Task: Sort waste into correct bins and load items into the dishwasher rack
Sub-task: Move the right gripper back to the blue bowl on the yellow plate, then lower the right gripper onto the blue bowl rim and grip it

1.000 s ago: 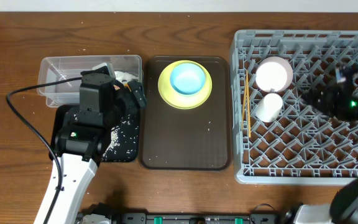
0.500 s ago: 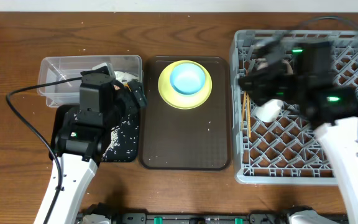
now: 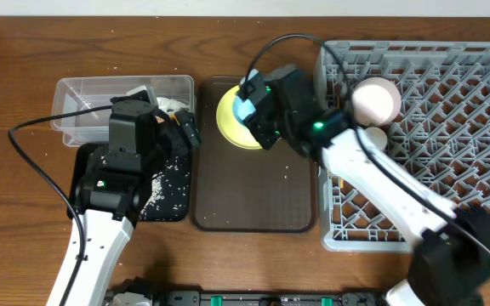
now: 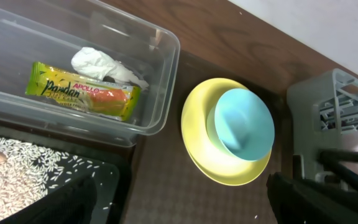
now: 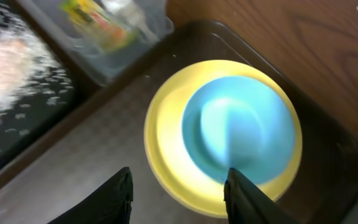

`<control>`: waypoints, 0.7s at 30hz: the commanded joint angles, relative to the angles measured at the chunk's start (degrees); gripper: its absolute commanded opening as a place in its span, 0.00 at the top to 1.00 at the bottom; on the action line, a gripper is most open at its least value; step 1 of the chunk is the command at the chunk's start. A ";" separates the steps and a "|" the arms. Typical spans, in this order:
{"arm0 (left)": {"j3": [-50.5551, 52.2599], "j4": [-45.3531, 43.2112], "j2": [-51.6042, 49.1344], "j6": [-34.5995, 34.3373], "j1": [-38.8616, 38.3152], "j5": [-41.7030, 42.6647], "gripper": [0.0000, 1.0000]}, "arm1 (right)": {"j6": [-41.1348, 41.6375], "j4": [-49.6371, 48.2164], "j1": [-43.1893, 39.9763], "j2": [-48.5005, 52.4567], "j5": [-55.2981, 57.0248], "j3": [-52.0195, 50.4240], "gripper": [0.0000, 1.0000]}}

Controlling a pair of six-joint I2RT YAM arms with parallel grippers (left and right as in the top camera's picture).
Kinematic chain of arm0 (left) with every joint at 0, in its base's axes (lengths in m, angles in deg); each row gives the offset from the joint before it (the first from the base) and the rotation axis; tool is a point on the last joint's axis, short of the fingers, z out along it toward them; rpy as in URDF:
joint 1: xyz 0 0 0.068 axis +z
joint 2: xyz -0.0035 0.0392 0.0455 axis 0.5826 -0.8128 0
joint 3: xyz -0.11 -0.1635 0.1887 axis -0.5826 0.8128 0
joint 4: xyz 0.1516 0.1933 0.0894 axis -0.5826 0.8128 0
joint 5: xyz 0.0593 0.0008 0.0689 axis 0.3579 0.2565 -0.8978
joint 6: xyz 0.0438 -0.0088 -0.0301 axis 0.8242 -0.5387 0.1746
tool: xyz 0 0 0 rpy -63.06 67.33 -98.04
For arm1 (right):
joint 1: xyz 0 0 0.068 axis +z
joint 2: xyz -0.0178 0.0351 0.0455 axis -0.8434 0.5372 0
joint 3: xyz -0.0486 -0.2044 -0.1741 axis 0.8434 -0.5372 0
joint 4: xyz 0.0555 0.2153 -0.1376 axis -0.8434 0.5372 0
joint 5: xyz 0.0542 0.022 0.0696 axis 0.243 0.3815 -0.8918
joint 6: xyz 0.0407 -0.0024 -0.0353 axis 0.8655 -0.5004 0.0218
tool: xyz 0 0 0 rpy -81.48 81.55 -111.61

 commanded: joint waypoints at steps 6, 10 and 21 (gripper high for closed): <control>-1.01 0.11 -0.11 0.55 0.26 -0.52 0.10 | -1.86 -6.21 1.03 10.27 1.99 0.39 0.55; -1.01 0.11 -0.11 0.55 0.26 -0.52 0.10 | -2.40 -6.51 1.68 12.74 1.57 0.39 0.67; -1.01 0.11 -0.11 0.55 0.24 -0.52 0.10 | -2.40 -4.11 1.70 12.85 1.84 0.39 0.85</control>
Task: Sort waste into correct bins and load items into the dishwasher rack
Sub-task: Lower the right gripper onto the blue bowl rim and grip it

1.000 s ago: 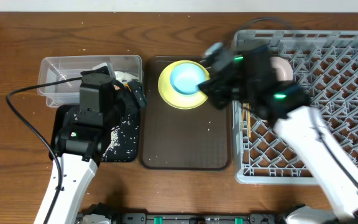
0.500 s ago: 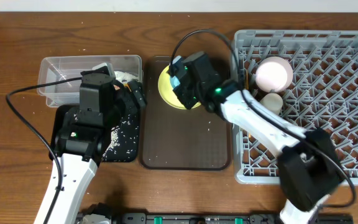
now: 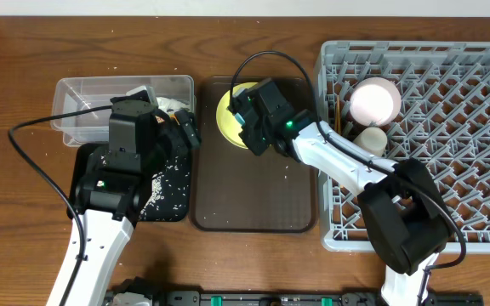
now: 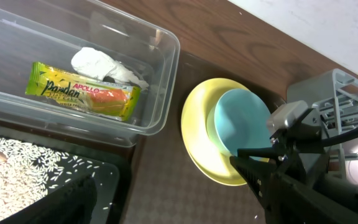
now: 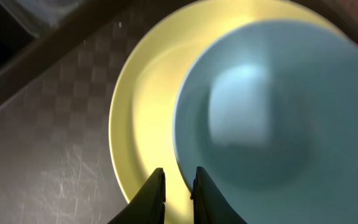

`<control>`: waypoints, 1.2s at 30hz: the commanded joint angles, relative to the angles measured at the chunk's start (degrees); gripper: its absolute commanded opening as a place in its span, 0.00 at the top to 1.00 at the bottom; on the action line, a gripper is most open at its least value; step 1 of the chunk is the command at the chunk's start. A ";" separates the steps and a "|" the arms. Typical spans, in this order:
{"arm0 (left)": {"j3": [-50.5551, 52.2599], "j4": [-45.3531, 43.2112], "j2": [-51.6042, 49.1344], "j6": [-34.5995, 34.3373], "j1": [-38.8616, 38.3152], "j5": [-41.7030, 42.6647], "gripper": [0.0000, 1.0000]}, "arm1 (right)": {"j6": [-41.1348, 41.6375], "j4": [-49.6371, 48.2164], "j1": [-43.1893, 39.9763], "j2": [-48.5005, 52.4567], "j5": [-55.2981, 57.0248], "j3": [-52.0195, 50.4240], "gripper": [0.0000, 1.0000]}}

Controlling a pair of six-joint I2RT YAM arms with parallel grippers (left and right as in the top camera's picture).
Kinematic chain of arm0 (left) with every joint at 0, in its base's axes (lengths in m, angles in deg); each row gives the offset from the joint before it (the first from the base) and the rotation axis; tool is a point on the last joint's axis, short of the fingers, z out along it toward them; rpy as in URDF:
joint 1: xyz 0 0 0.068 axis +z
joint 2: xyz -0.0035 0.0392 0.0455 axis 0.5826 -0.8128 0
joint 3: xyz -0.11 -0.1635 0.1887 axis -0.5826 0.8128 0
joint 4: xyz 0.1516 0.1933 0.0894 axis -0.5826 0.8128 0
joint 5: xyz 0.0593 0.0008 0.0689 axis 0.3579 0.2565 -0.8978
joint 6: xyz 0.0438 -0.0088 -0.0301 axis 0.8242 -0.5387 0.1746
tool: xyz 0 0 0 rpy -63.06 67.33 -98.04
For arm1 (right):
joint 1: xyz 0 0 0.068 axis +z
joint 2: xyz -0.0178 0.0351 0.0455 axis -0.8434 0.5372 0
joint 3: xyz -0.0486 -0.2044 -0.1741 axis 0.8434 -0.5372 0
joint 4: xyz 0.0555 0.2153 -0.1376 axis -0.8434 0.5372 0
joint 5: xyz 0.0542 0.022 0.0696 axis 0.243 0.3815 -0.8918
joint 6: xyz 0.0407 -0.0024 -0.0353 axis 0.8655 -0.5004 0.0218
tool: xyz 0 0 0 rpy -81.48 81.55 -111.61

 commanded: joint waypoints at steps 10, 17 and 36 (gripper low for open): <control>-1.01 0.11 -0.11 0.55 0.24 -0.52 0.10 | -3.04 1.70 1.18 0.00 1.29 0.35 0.80; -1.01 0.11 -0.11 0.55 0.24 -0.52 0.10 | -5.95 1.22 1.18 0.00 2.34 0.35 0.77; -1.01 0.11 -0.11 0.55 0.24 -0.52 0.10 | -10.49 1.03 1.38 0.00 1.40 0.33 0.70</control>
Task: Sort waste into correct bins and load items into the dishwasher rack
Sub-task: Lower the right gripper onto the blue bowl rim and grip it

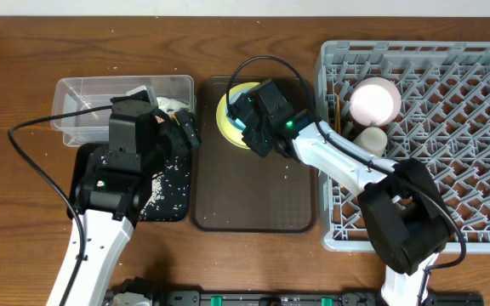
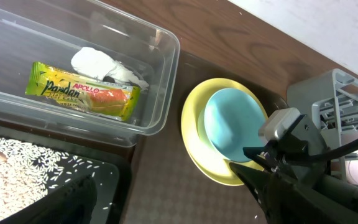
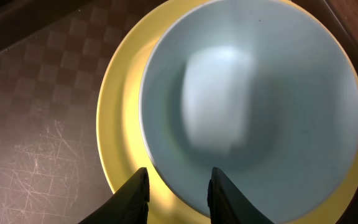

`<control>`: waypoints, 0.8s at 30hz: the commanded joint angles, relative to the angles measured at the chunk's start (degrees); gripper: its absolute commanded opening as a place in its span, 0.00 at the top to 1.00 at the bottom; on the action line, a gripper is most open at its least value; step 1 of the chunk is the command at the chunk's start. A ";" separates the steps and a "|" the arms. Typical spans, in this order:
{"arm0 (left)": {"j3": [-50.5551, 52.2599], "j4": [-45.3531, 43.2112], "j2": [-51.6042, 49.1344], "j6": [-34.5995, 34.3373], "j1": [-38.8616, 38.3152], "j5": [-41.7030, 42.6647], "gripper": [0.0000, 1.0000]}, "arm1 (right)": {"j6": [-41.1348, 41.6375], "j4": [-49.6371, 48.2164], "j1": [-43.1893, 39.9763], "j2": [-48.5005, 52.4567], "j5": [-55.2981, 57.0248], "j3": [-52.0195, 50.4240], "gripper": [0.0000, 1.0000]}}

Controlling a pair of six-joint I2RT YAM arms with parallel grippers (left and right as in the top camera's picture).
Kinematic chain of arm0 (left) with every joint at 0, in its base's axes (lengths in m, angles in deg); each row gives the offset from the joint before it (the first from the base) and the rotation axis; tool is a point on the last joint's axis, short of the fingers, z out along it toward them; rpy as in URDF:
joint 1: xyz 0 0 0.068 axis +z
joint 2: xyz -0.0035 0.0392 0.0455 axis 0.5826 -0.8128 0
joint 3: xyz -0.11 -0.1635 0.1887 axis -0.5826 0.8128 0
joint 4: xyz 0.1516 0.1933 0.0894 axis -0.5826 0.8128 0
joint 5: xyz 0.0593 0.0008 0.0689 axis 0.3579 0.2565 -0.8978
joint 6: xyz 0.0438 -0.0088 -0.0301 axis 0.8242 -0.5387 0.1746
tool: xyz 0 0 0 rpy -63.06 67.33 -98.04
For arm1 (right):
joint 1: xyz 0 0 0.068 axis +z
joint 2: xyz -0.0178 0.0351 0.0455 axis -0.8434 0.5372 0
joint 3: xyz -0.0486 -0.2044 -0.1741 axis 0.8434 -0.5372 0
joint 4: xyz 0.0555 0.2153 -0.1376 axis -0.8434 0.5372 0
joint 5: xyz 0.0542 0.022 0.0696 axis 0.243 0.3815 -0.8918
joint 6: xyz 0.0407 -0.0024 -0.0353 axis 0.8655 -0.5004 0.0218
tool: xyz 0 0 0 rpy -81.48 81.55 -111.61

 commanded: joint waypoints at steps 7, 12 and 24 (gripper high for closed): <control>-1.01 0.13 -0.11 0.55 0.24 -0.52 0.10 | -2.43 0.20 1.62 0.02 -0.72 0.31 0.71; -1.01 0.13 -0.11 0.55 0.26 -0.52 0.10 | -2.43 -0.28 1.62 0.02 -0.68 -0.33 0.71; -1.01 0.13 -0.11 0.55 0.24 -0.52 0.10 | -3.04 -1.51 1.44 0.02 -0.35 -1.22 0.76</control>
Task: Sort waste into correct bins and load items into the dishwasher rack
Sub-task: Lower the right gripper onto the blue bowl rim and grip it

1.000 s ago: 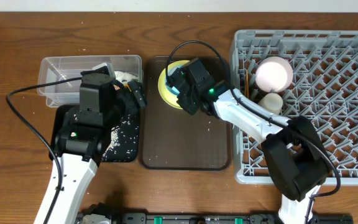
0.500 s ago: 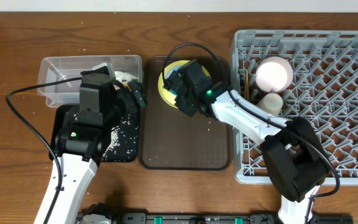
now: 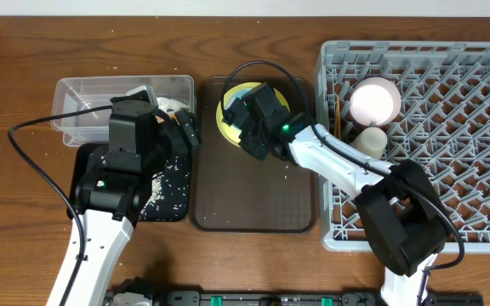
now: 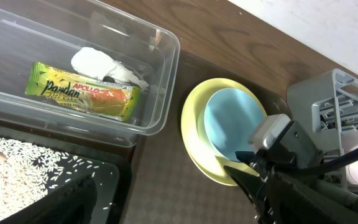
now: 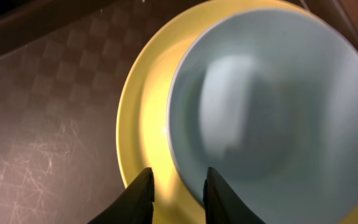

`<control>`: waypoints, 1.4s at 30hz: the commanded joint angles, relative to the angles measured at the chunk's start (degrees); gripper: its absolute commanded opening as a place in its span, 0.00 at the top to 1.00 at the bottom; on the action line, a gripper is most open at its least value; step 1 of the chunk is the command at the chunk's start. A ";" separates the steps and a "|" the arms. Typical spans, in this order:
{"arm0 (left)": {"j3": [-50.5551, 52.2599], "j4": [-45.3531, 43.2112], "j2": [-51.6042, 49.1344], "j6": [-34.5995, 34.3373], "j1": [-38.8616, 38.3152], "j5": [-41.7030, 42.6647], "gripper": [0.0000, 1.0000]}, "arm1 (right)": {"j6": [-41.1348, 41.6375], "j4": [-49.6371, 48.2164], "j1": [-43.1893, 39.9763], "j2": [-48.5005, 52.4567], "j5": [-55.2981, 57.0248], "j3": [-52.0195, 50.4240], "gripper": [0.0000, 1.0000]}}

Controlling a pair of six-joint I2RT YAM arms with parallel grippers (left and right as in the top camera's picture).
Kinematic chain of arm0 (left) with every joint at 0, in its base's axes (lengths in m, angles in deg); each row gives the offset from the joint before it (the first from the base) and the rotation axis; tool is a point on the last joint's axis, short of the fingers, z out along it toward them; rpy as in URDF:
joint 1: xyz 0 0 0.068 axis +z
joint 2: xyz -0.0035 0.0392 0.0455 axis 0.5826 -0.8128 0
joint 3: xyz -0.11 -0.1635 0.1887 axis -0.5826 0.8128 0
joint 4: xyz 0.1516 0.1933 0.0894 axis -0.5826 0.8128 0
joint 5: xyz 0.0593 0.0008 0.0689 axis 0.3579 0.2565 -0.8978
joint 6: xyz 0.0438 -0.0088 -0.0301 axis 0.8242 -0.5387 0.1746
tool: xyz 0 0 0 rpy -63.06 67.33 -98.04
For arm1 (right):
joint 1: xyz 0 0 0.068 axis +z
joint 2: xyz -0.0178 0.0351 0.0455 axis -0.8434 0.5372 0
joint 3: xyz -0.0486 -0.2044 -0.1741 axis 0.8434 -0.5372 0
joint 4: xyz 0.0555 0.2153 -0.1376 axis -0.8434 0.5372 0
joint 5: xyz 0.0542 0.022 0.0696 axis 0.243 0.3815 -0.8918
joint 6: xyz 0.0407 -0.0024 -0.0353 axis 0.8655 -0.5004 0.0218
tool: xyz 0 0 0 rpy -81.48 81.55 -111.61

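A light blue bowl (image 5: pixel 266 106) sits inside a yellow plate (image 5: pixel 145 124) at the back of the brown tray (image 3: pixel 253 195). My right gripper (image 5: pixel 177 193) is low over the plate, open, its two fingers straddling the bowl's left rim without closing on it. In the left wrist view the bowl (image 4: pixel 232 121) and plate (image 4: pixel 194 124) show with the right arm across their front edge. My left gripper (image 3: pixel 184 129) hangs open over the black bin, holding nothing. The grey dishwasher rack (image 3: pixel 449 127) stands on the right.
A clear bin (image 4: pixel 73 68) holds a green snack wrapper (image 4: pixel 82 90) and a crumpled tissue (image 4: pixel 101 65). The black bin (image 3: pixel 164 183) below it holds spilled rice. A pink cup (image 3: pixel 374 100) and a cream cup (image 3: pixel 368 138) sit in the rack's left side.
My right gripper has shifted a little to the left over the plate, so the bowl's left rim now lies between its open fingers. The left arm has not moved.
My right gripper was open, well above the bowl and plate. Then it was low at the bowl's left rim with its fingers nearly together. Later it was open again and the bowl sat slightly further left on the plate; now it straddles that rim.
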 commanded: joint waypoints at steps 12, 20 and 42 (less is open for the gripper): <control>-1.01 0.13 -0.11 0.55 0.24 -0.52 0.10 | -1.60 -1.95 -0.31 1.31 0.17 -0.70 0.76; -1.01 0.13 -0.11 0.55 0.24 -0.52 0.10 | -1.68 -2.03 -0.35 1.51 0.37 -0.70 0.78; -1.01 0.13 -0.11 0.55 0.24 -0.52 0.10 | 6.36 -7.04 -0.61 -2.69 0.55 0.31 0.99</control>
